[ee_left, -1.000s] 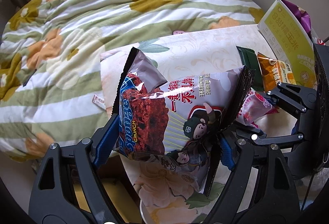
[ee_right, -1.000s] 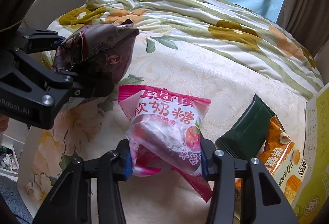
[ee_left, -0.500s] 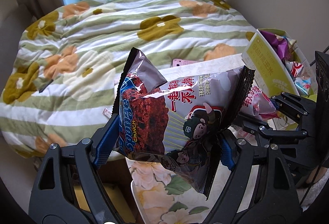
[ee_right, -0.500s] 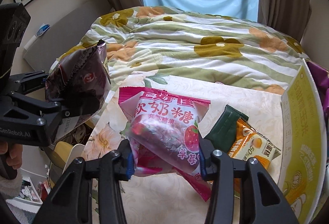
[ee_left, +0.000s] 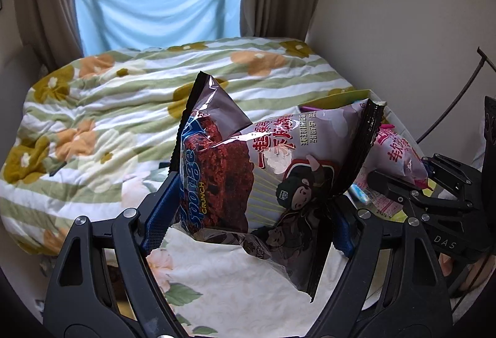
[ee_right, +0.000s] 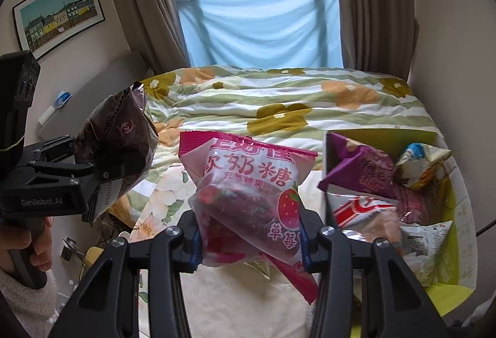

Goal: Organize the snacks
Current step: 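Lift both held bags and carry them over the yellow box, then open the left tool to drop the dark cartoon bag into the box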

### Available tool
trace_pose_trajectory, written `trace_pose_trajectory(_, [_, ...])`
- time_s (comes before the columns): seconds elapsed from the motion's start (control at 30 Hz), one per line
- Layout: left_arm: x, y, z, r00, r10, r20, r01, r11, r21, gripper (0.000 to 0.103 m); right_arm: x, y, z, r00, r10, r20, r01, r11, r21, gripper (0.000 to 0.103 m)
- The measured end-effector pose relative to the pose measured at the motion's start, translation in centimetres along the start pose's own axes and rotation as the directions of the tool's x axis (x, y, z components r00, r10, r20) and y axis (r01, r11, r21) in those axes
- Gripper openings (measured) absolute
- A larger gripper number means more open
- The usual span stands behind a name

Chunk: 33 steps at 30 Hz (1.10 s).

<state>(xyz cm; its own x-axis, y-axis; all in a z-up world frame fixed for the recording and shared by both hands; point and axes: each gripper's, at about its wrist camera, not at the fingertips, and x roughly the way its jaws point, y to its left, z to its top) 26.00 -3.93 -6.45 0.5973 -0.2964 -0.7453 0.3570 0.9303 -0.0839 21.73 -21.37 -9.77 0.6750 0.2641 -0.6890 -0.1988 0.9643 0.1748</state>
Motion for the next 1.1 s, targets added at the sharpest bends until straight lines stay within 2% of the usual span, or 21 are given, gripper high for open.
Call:
trace_pose_trajectory(0.3, [4.5,-13.4,2.1,0.996,-0.081,-0.025,0.082,0.995,0.063,0.081,-6.7,-10.9,-1.4,0.993,-0.118,0.024,0.116,0.989,0.088,0.042])
trace_pose_trajectory(0.47, [8.7,-20.3,3.0,0.994,-0.085,-0.072,0.093,0.989,0.115,0.082,-8.7,-16.1,-2.2,0.989,-0.145,0.018,0.141,0.982,0.127,0.042])
trace_pose_trajectory(0.63, [12.8,-25.3,3.6,0.989,-0.082,-0.125,0.1,0.984,0.148,0.082,-9.6,-20.5,-2.6,0.987,-0.16,-0.012,0.16,0.977,0.143,0.042])
trace_pose_trajectory(0.73, [14.4,-27.0,3.9,0.987,-0.075,-0.145,0.098,0.982,0.161,0.084,-9.8,-22.4,-2.9,0.986,-0.167,-0.028,0.17,0.971,0.166,0.042])
trace_pose_trajectory(0.77, [14.9,-27.4,4.2,0.986,-0.07,-0.15,0.096,0.981,0.168,0.087,-9.8,-22.9,-3.0,0.985,-0.17,-0.032,0.173,0.969,0.176,0.042])
trace_pose_trajectory(0.8, [15.3,-27.8,4.3,0.985,-0.065,-0.158,0.093,0.979,0.179,0.095,-9.9,-23.3,-3.1,0.984,-0.173,-0.035,0.177,0.966,0.187,0.042])
trace_pose_trajectory(0.87, [15.6,-28.1,4.5,0.985,-0.06,-0.159,0.092,0.976,0.199,0.1,-9.9,-24.4,-3.2,0.983,-0.178,-0.04,0.182,0.961,0.207,0.042])
trace_pose_trajectory(1.1, [13.8,-26.0,4.3,0.985,-0.089,-0.15,0.117,0.975,0.191,0.102,-10.3,-24.8,-3.4,0.981,-0.192,-0.038,0.196,0.949,0.246,0.042])
